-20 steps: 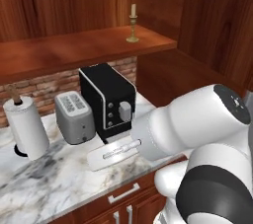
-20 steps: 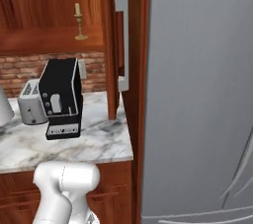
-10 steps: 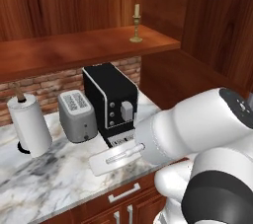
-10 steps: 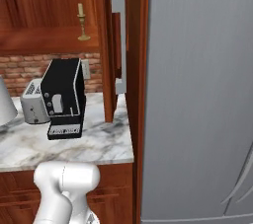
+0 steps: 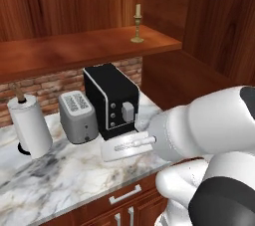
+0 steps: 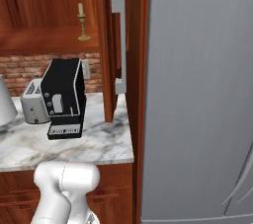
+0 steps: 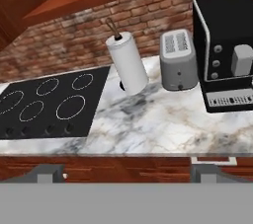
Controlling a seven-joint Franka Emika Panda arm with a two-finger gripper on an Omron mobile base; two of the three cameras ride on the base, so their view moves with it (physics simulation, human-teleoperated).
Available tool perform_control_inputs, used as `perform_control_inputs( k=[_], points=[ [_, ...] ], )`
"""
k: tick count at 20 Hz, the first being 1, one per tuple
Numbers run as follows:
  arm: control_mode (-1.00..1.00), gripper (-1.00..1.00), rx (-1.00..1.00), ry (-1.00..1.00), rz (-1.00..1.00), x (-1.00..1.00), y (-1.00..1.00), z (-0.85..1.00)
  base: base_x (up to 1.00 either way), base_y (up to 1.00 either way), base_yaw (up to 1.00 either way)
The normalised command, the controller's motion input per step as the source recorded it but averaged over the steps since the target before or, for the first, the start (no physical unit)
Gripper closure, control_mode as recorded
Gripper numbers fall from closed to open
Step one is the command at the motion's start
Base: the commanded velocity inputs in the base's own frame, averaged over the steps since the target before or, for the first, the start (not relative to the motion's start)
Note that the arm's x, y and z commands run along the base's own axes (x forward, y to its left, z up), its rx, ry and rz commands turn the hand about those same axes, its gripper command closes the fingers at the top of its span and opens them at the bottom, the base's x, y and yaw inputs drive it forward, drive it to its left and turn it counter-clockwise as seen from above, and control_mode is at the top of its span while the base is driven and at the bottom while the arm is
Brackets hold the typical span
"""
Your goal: Get the candle and the beer from the cabinet and move them to the dining counter.
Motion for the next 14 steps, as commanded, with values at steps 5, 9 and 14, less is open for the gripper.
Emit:
perform_control_inputs(
  k=[5,9,14],
  points=[
    [-1.0,-1.0,-0.05,0.02,-0.17,0.06,-0.62,0.35,0.0,0.0,0.0],
    [-1.0,-1.0,-0.07,0.0,-0.11,0.09,-0.6,0.31,0.0,0.0,0.0],
    [-1.0,-1.0,-0.05,0.0,-0.1,0.15,-0.53,0.24,0.0,0.0,0.0]
  ],
)
